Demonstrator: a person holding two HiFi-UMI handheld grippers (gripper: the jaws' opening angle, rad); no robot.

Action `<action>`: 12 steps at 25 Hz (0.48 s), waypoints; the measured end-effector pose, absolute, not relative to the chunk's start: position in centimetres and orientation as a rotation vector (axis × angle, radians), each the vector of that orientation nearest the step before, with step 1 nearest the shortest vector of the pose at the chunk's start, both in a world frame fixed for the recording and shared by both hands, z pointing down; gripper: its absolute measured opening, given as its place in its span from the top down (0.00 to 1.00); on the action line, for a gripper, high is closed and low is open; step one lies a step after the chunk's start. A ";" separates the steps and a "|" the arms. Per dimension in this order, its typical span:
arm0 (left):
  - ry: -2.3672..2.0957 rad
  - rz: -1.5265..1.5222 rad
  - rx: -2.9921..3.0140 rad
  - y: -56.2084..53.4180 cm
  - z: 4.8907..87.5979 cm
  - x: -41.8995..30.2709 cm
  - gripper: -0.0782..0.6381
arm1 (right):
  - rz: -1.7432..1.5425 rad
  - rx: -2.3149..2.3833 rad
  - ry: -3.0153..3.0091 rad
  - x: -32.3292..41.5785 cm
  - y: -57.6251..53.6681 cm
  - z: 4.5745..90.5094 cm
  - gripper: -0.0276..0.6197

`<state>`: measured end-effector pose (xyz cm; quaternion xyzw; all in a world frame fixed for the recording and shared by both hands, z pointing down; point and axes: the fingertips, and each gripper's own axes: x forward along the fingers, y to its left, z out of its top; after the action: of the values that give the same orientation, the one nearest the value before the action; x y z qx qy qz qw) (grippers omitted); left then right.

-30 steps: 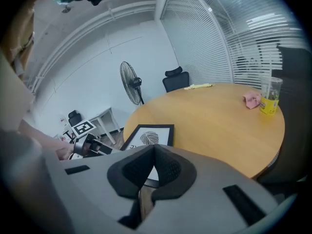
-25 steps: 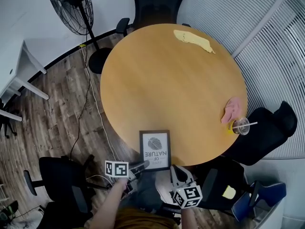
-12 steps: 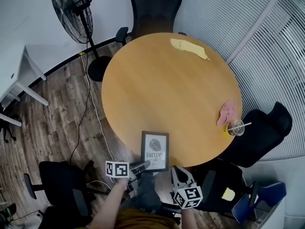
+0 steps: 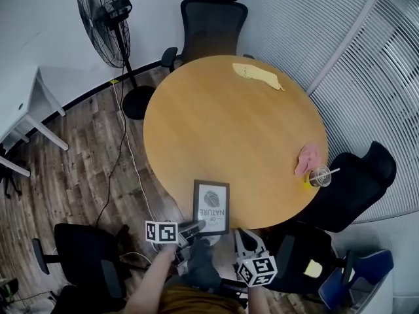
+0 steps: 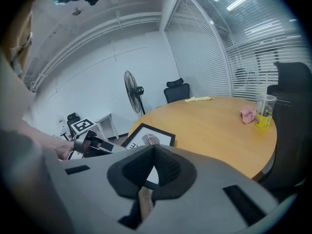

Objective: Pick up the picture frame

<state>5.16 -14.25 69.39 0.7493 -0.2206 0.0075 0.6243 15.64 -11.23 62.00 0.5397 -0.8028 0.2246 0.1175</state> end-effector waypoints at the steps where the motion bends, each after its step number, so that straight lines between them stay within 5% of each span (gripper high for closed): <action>1: -0.512 0.019 1.725 -14.2 69.3 5.1 0.81 | 0.655 1.583 -2.349 15.5 -11.2 61.9 0.94; 12: -0.593 0.044 1.802 -14.8 66.8 3.7 0.81 | 0.625 1.621 -2.377 14.6 -10.6 59.7 0.94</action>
<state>3.69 -14.83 66.77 0.7717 -0.2540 0.0190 0.5828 14.64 -10.64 59.75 0.5479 -0.8034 0.2112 0.0987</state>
